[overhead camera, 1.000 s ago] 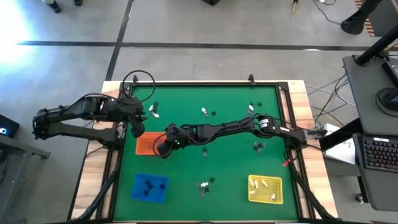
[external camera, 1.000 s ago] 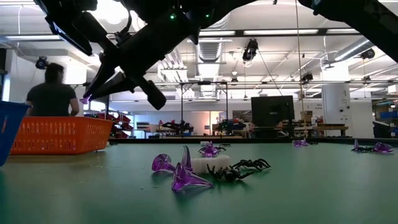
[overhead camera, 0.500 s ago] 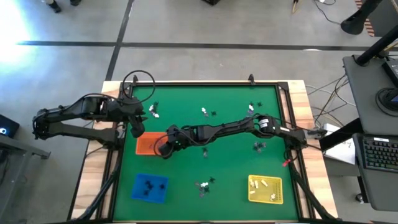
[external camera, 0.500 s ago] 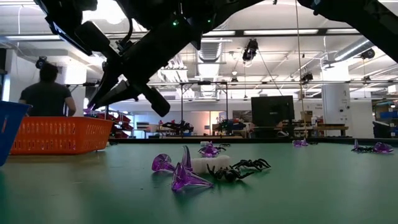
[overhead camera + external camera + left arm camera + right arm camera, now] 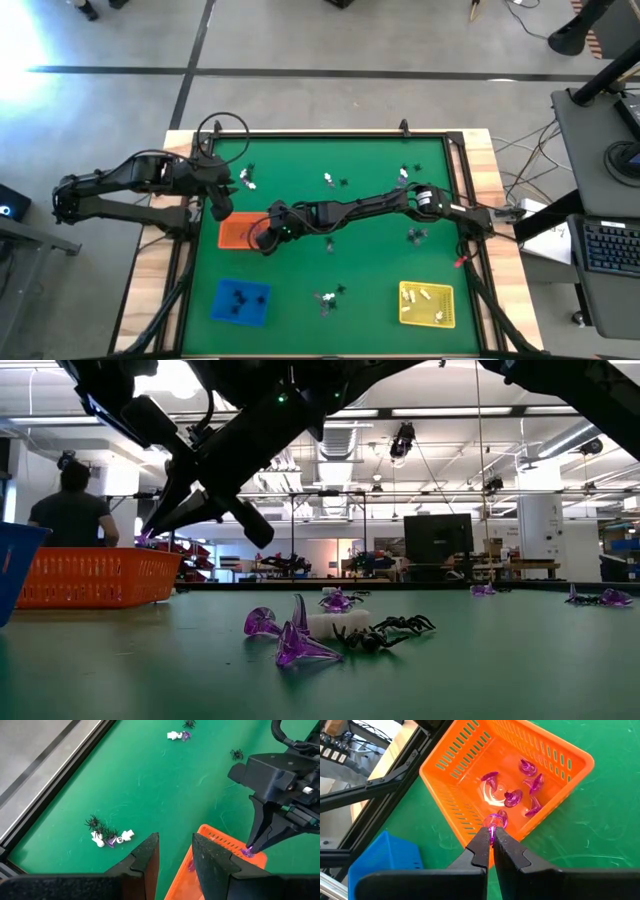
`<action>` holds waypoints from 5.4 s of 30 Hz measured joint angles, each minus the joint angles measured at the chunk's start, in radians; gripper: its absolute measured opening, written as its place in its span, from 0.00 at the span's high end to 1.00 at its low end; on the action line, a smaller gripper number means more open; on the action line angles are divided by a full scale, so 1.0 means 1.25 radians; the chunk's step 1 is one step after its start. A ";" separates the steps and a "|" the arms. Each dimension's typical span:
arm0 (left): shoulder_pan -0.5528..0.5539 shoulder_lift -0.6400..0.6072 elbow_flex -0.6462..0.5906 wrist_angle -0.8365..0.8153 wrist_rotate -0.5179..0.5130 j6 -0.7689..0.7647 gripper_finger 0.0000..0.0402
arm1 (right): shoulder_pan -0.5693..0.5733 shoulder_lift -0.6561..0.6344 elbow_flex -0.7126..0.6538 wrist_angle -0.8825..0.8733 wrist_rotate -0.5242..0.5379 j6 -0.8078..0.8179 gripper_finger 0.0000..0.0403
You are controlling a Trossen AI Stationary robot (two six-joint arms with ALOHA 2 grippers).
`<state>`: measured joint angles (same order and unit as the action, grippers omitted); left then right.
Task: Sort Halloween decoration
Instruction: Put the violet witch hat toy into the orange bin, then put the white skeleton toy into the yellow bin
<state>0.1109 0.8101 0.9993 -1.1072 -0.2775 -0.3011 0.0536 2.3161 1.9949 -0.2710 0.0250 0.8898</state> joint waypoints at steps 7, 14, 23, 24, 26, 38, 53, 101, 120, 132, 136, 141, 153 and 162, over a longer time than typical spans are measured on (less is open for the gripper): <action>0.000 0.001 0.000 0.007 0.000 0.000 0.76 | 0.000 0.000 0.000 0.002 0.000 -0.010 0.96; 0.000 0.002 0.000 0.008 0.006 0.000 0.76 | 0.000 0.000 -0.001 0.023 0.000 -0.015 0.85; 0.000 0.002 0.000 0.008 0.015 0.000 0.76 | -0.001 -0.001 0.008 0.008 -0.002 -0.021 0.81; 0.000 0.002 0.000 0.008 0.015 0.000 0.76 | -0.001 -0.002 0.016 -0.010 -0.002 -0.022 0.81; 0.000 0.002 0.000 0.008 0.015 0.000 0.76 | -0.001 -0.011 0.039 -0.078 -0.003 -0.031 0.82; 0.000 0.031 0.000 0.012 0.015 0.000 0.76 | 0.053 -0.067 0.232 -0.681 0.001 -0.122 0.81; 0.000 0.046 0.000 0.074 0.036 0.020 0.76 | 0.136 -0.068 0.136 -0.837 0.080 -0.056 0.83; -0.088 0.344 -0.001 0.409 0.272 0.000 0.73 | 0.341 -0.364 0.101 -0.987 0.446 0.271 0.83; -0.272 0.498 -0.001 0.533 0.274 -0.063 0.73 | 0.313 -0.412 0.097 -1.040 0.470 0.089 0.83; -0.314 0.616 0.006 0.640 0.299 -0.202 0.73 | 0.282 -0.413 0.097 -1.040 0.469 0.044 0.83; -0.332 0.652 0.043 0.642 0.295 -0.190 0.73 | 0.279 -0.413 0.097 -1.040 0.469 0.093 0.83; -0.351 0.690 0.080 0.640 0.294 -0.144 0.73 | 0.280 -0.417 0.096 -1.040 0.459 0.156 0.83; -0.357 0.657 0.095 0.549 0.256 -0.095 0.73 | 0.363 -0.411 0.089 -1.008 0.327 0.120 0.83; -0.357 0.570 0.095 0.499 0.206 -0.078 0.73 | 0.388 -0.378 0.008 -0.822 0.312 -0.051 0.83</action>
<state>-0.3351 1.5226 1.1179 -0.4839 -0.0202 -0.3991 0.5388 1.8432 2.0050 -1.2991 0.4144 0.8265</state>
